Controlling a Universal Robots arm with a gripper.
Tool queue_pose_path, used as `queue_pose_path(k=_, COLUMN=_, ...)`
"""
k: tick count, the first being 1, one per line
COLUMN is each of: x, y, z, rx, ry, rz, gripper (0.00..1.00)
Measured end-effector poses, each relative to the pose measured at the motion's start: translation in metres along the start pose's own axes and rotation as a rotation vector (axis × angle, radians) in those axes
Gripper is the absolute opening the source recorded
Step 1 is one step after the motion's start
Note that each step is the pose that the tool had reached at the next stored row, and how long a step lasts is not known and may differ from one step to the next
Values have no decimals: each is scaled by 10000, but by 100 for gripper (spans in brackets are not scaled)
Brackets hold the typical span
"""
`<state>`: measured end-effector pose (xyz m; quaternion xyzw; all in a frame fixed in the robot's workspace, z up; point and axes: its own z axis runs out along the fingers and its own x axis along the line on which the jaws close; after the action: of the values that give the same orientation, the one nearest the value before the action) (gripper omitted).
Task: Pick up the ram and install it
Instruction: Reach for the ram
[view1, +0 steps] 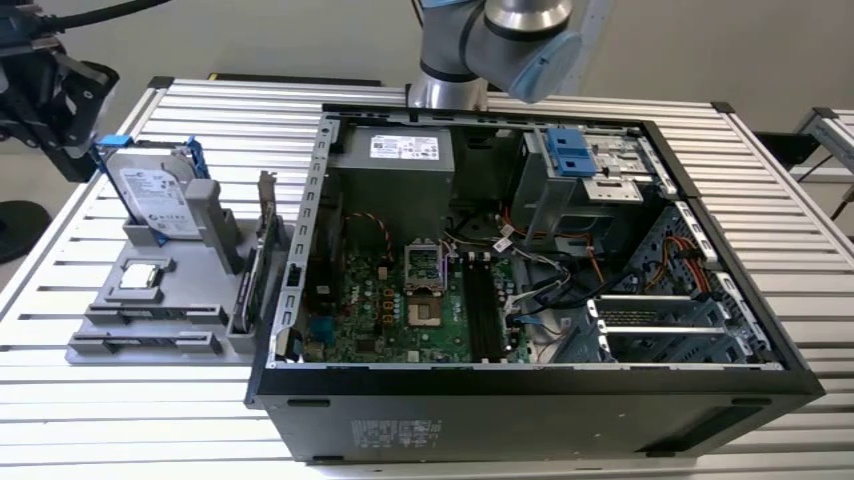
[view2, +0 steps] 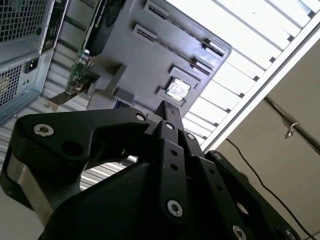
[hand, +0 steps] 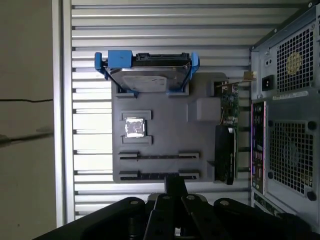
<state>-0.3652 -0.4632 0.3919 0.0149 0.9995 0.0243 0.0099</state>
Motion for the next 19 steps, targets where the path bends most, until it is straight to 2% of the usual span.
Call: queue_pose_path(k=19, x=-9, y=-283, z=-14, rx=0, ry=2, rz=-29, gripper=0)
